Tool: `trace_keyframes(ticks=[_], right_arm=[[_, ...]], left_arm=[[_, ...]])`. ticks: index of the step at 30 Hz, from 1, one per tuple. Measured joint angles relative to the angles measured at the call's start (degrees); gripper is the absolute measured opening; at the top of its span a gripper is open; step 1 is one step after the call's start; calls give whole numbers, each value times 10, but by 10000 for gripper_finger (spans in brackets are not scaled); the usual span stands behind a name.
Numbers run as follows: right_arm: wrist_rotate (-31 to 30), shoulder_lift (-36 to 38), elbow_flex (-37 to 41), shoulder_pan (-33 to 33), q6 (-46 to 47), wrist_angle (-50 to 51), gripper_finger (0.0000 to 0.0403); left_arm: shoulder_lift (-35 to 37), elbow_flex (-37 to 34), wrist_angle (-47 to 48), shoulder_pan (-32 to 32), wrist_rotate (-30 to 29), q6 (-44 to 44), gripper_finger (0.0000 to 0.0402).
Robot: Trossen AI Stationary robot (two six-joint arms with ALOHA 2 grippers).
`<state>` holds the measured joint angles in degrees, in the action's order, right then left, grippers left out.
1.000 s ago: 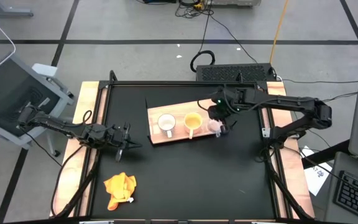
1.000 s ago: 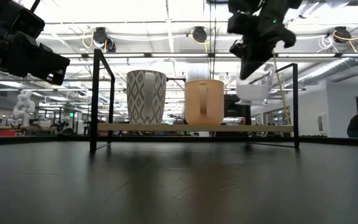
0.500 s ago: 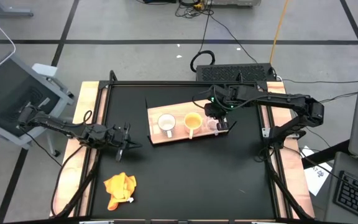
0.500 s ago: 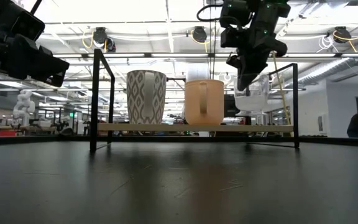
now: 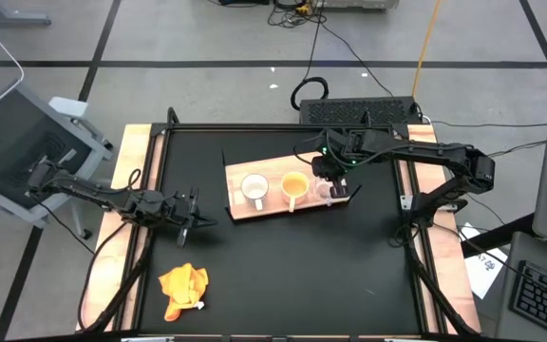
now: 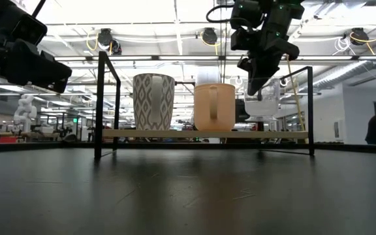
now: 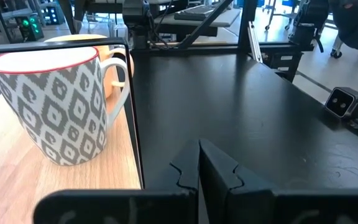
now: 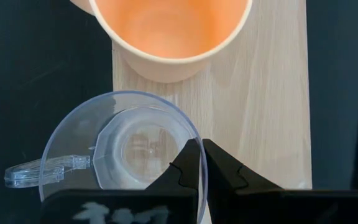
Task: Stack small to large cups/mugs on shelf
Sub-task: Put the transparent mug on the shelf
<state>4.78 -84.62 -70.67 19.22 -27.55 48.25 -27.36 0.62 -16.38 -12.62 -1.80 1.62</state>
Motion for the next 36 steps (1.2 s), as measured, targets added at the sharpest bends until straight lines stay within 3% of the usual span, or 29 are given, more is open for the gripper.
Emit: trace_keyframes(ticks=[36], right_arm=[[0, -3, 47, 2, 24, -65, 0]], left_arm=[[0, 0, -2, 0, 3, 4, 10]])
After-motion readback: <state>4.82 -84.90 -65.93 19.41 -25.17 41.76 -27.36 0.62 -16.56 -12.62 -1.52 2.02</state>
